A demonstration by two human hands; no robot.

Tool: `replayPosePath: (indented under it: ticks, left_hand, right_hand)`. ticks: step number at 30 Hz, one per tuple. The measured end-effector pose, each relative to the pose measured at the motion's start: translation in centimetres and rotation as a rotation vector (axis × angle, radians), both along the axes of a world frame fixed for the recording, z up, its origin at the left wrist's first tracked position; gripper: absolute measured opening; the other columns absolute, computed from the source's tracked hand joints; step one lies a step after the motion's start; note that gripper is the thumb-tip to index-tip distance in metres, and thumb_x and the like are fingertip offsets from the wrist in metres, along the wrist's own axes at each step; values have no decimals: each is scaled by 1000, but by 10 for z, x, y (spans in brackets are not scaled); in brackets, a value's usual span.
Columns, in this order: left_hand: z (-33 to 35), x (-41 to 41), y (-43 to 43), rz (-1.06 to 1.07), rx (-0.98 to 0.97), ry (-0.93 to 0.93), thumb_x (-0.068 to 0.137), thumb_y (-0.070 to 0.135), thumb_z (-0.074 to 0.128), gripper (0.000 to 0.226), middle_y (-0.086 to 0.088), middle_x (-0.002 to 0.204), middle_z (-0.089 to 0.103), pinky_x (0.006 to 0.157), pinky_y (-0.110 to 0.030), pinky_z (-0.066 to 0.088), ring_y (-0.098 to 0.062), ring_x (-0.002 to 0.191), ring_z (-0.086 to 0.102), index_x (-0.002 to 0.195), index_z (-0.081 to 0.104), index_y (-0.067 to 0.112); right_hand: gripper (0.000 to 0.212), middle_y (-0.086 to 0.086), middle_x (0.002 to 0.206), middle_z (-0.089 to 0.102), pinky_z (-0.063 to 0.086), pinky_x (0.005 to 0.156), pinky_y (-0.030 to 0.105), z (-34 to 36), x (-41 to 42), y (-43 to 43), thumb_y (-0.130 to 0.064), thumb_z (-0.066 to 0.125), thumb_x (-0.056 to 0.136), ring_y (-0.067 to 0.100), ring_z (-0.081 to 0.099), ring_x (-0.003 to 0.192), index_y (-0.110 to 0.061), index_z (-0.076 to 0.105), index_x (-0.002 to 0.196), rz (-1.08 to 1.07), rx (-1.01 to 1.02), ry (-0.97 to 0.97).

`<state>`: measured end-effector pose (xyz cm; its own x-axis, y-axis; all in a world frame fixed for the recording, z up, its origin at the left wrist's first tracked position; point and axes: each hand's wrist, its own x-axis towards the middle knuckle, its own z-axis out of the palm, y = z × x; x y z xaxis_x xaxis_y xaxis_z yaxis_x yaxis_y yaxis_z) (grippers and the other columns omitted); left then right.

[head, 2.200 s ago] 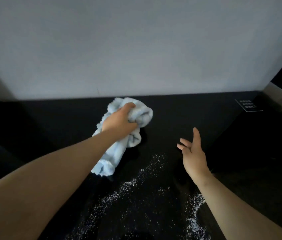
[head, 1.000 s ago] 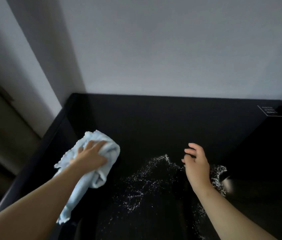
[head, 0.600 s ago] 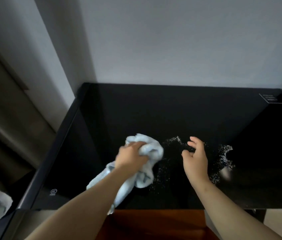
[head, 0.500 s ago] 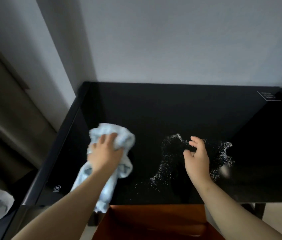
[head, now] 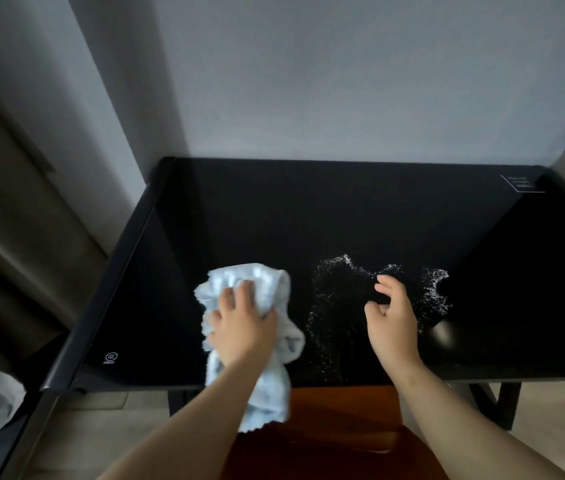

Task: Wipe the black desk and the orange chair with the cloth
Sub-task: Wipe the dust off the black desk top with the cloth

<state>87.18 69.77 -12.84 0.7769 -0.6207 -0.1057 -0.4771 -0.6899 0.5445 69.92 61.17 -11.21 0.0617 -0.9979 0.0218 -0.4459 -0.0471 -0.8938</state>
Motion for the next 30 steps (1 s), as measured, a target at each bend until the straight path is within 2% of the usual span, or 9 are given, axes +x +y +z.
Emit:
replayPosePath:
  ticks: [3,12,16,19,21,23,25,27,30]
  left_hand:
    - [-12,16,18,83,90,-173,82,45,50,53,-3,137,35,84,-46,37,-33,113,41,129,31,30]
    - [-10,-119,-51,298,137,-58,83,50,41,46,-3,132,35,77,-42,36,-31,106,41,123,31,28]
    - [0,-189,-86,255,70,57,84,44,44,45,1,135,32,86,-43,39,-29,112,36,125,32,32]
    - [17,-206,-96,233,-172,239,82,35,50,48,0,135,39,93,-45,37,-31,117,35,128,38,32]
    - [23,-195,-80,293,-232,124,81,33,52,52,-2,138,40,92,-44,33,-34,118,37,131,38,30]
    - [16,-176,-54,362,-89,-71,82,35,53,52,0,138,38,90,-44,32,-35,116,38,131,36,30]
    - [6,-163,-34,459,74,-70,82,41,48,47,1,135,35,88,-47,33,-34,114,38,126,32,30]
    - [0,-173,-37,519,146,-43,83,45,46,48,-3,133,36,89,-47,35,-34,114,39,125,33,26]
    - [-1,-215,-69,351,219,-129,82,49,47,55,-3,132,38,88,-39,37,-33,116,42,130,34,26]
  right_hand:
    - [42,-12,119,47,37,61,12,1,-18,-9,-7,49,91,5,53,84,-24,45,129,12,13,19]
    - [43,-14,121,47,40,54,6,-10,-106,-53,-11,50,91,-4,52,80,-28,45,130,183,36,79]
    - [43,-8,126,49,37,61,7,-16,-156,-73,-10,50,90,-2,53,83,-25,47,131,271,43,165]
    - [42,1,131,51,43,85,24,-13,-178,-84,-11,54,89,16,54,109,-19,50,129,270,-3,290]
    - [45,1,139,45,37,97,37,-14,-191,-94,-21,56,88,22,45,123,-23,46,132,263,-100,598]
    - [53,0,153,24,27,106,46,-17,-201,-102,-37,49,91,24,26,137,-29,31,141,294,-42,847]
    - [58,0,158,8,19,110,53,-24,-207,-105,-45,36,95,27,11,143,-31,16,146,325,68,941]
    - [58,1,159,5,17,110,57,-30,-208,-105,-48,28,96,30,6,144,-29,11,148,348,86,995]
    - [59,3,158,8,18,110,59,-29,-204,-105,-48,30,95,31,7,144,-27,14,148,346,95,1010]
